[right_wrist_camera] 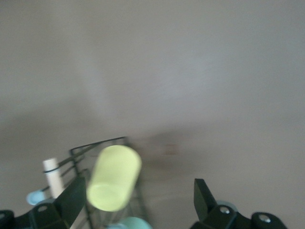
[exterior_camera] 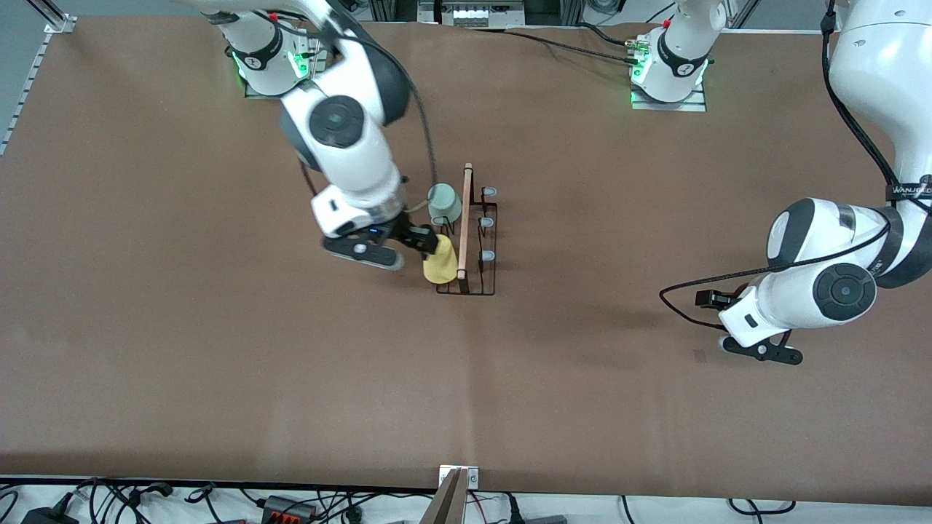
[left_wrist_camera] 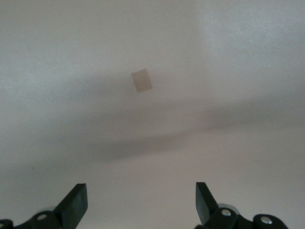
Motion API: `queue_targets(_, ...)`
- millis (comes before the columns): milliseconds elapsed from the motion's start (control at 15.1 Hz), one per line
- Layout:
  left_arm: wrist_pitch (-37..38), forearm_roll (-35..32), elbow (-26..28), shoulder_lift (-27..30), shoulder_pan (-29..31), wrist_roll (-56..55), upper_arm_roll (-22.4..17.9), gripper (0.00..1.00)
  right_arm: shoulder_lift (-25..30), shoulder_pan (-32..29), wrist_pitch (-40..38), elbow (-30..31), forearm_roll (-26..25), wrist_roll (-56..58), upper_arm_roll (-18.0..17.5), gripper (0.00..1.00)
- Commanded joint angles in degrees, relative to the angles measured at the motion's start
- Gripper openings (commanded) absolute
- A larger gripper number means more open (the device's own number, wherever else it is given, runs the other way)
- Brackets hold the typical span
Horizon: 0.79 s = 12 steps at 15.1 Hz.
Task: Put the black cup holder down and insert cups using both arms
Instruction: 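Release the yellow cup and raise the right gripper away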
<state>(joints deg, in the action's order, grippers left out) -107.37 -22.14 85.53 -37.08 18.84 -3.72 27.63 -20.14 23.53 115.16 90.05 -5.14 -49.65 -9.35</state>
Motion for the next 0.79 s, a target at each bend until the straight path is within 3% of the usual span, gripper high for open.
queue_targets(0, 0.1, -1.1, -0.5, 0.1, 0.2, 0.3, 0.3, 1.0, 9.4, -9.5, -11.5, 2.0, 0.5, 9.7, -0.8, 1.0)
queue_targets(198, 0.1, -1.1, -0.5, 0.1, 0.1, 0.6, 0.3, 1.0, 14.7, -20.8, -17.6, 1.9, 0.5, 28.1, -0.1, 1.0)
queue_targets(396, 0.2, -0.7, -0.7, 0.7, 0.1, 0.7, 1.0, 1.0, 16.4, -30.8, -20.0, 1.0, 0.2, 42.9, 1.1, 1.0)
queue_targets(528, 0.6, -0.5, -0.8, 2.0, 0.1, 0.5, 1.2, 1.0, 16.6, -31.6, -20.8, -0.8, 0.0, 44.6, 5.2, 1.0)
queue_targets(726, 3.6, 0.0, -0.7, 5.0, 0.8, 0.6, 3.5, 1.0, 16.1, -31.9, -29.1, -3.5, 1.4, 44.2, 5.8, 1.0)
